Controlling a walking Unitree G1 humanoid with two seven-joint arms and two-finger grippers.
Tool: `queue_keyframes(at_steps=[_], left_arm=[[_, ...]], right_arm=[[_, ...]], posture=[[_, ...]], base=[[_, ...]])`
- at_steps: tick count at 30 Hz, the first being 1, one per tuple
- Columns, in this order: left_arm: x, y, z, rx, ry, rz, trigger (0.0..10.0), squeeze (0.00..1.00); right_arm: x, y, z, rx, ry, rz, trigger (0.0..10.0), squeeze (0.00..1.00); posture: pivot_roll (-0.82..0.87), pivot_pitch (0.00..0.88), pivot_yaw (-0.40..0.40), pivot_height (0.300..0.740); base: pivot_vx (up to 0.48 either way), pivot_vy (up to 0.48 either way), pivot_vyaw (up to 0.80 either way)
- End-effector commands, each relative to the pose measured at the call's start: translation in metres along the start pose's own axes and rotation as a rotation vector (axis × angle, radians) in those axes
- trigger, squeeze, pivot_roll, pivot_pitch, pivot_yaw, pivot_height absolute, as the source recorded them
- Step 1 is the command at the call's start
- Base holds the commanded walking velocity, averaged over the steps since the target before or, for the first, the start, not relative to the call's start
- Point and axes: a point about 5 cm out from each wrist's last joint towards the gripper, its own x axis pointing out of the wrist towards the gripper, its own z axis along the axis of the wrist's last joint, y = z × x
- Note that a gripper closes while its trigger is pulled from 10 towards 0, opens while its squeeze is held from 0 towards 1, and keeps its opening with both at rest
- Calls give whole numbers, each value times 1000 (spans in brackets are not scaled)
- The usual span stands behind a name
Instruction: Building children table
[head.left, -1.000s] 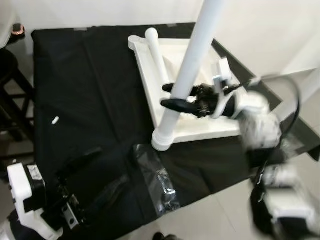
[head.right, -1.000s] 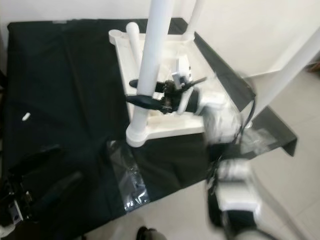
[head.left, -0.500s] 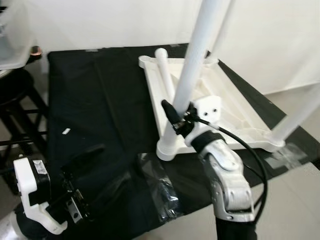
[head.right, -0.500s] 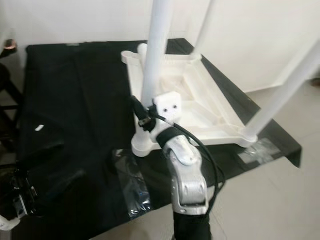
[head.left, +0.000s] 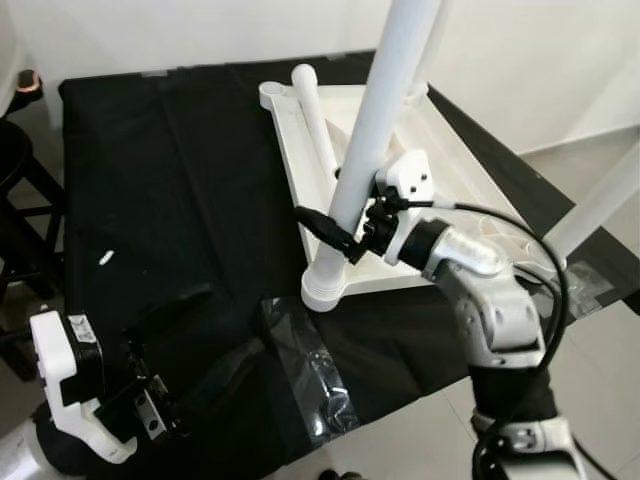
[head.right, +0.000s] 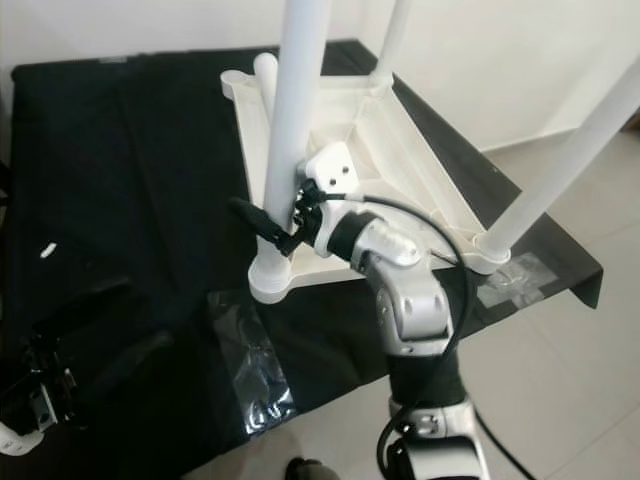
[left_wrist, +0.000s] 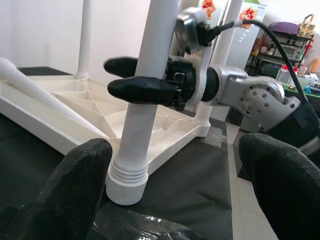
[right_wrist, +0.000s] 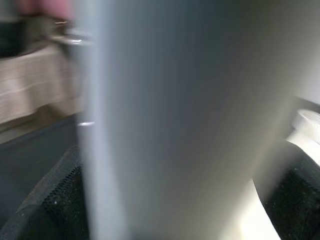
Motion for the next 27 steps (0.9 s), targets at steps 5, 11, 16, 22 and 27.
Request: queue_keyframes(at_steps=[5,11,16,22,27], left_arm=[[-1,-6,2,-10,17,-14,10000,0],[-9,-11,3,-17,46,6,10000,0],[-12,-14,3,-26,59,13,10000,0],[-13,-15,3,-26,63,20,10000,0],[-13,-16,3,-26,62,23,10000,0]], right_arm=[[7,-8,-1,-47,-1,59,10000,0],[8,-37,13,16,-77,294,10000,0],[5,-53,21,88,-118,417,10000,0],[3,-53,21,134,-115,552,0,0],[4,-53,19,145,-111,598,0,0]], posture=[[177,237,-126,740],[209,265,-125,740],[223,274,-125,740],[227,273,-127,740],[224,267,-128,740]], base=[[0,0,0],[0,0,0],[0,0,0],[0,0,0],[0,0,0]])
